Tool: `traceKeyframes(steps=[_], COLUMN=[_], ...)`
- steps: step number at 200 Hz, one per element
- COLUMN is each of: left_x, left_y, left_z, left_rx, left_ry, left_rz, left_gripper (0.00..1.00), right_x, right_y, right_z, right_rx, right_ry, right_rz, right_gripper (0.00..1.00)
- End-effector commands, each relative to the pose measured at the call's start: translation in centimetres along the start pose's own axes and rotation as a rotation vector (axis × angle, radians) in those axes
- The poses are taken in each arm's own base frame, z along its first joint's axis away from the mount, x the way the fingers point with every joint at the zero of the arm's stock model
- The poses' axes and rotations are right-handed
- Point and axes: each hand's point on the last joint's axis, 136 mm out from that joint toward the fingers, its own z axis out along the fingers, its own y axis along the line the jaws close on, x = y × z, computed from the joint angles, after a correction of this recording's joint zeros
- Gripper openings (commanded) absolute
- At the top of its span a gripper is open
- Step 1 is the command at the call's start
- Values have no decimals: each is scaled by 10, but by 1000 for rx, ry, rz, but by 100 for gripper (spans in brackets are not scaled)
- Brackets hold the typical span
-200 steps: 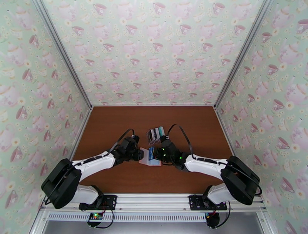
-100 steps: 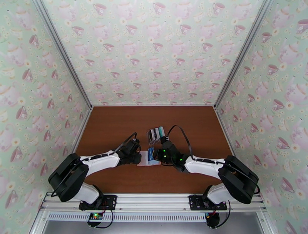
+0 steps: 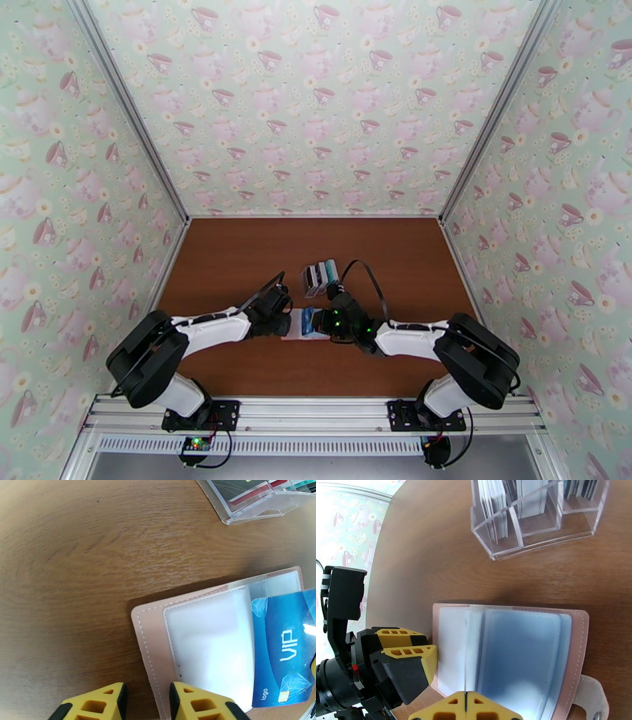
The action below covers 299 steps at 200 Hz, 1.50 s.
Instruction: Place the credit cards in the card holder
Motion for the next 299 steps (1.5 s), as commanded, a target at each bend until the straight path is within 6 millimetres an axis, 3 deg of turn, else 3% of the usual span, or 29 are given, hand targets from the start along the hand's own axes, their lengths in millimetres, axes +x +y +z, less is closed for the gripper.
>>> traceKeyframes(steps=[1, 299], left_x=[12, 28], left_y=[9, 13], left_z=[6, 7], left_rx=[-44, -31], left_ry=[41, 60], left_rz=[18, -35], left_gripper=[36, 35], right_x=[1, 13], right_y=[-2, -28], right_z=[2, 11], right_rx=[-23, -57], right_ry=[4, 11], right_rz=[-8, 83], right_gripper=[0, 0])
